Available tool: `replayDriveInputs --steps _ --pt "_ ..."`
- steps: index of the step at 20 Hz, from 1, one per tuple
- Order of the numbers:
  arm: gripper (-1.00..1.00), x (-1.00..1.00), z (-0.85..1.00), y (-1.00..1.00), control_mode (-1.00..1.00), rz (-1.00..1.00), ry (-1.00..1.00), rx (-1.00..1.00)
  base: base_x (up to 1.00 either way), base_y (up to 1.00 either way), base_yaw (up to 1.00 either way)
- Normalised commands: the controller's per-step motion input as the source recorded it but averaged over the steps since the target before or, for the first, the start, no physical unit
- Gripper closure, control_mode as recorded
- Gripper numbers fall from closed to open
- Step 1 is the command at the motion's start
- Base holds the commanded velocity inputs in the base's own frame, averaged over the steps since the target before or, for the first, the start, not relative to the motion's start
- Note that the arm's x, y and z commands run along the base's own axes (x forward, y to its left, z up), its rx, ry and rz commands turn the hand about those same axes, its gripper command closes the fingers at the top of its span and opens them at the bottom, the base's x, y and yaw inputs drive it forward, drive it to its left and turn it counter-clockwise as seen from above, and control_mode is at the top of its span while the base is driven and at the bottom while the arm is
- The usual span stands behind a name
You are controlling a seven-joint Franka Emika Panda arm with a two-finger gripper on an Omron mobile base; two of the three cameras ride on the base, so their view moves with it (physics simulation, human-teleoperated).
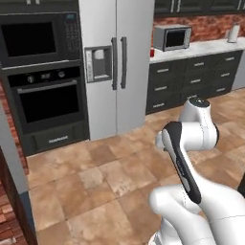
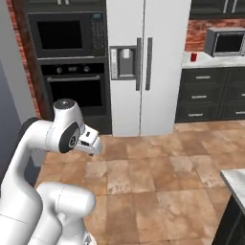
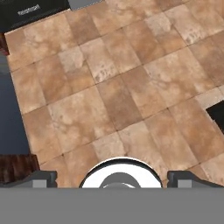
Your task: Four empty soda cans are scattered around the kitchen. Gather all the cans and cluster them next to the stove for recycling.
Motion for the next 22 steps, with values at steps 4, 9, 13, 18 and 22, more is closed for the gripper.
replayDriveInputs --steps 4,9,13,18,22 --pt "-1.00 0.00 0.00 0.00 1.00 0.00 0.00 0.00 1.00 0.46 0.00" --pt "-1.00 0.00 0.00 0.00 1.00 0.00 0.00 0.00 1.00 0.20 0.00" --pt "-1.00 0.00 0.00 0.00 1.00 0.00 0.00 0.00 1.00 0.04 0.00" --pt "-1.00 0.00 0.00 0.00 1.00 0.00 0.00 0.00 1.00 -0.06 0.00" --pt "-1.00 0.00 0.00 0.00 1.00 0.00 0.00 0.00 0.98 -0.23 0.00"
